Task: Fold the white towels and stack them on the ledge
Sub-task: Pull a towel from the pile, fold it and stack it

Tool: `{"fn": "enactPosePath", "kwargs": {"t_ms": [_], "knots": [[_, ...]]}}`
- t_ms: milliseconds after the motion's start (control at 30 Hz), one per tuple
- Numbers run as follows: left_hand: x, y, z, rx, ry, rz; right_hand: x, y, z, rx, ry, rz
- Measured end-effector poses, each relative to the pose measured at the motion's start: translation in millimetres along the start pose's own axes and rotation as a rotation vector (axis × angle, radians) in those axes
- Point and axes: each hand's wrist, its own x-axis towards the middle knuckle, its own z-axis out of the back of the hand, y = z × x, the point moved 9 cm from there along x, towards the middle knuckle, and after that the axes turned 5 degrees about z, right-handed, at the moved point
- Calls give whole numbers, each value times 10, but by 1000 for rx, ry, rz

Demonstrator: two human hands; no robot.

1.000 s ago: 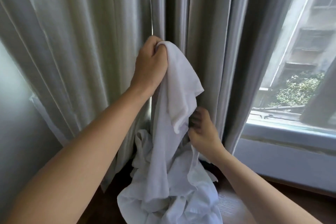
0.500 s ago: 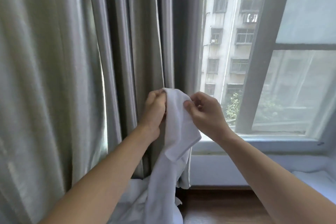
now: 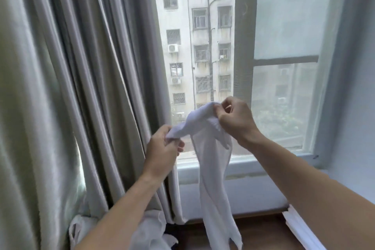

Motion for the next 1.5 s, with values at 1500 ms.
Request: {"fn": "enactPosePath", "kwargs": {"t_ms": [1500], "knots": [[828,-149,165,-3,-64,241,506,-997,1137,230,88,-313]]}}
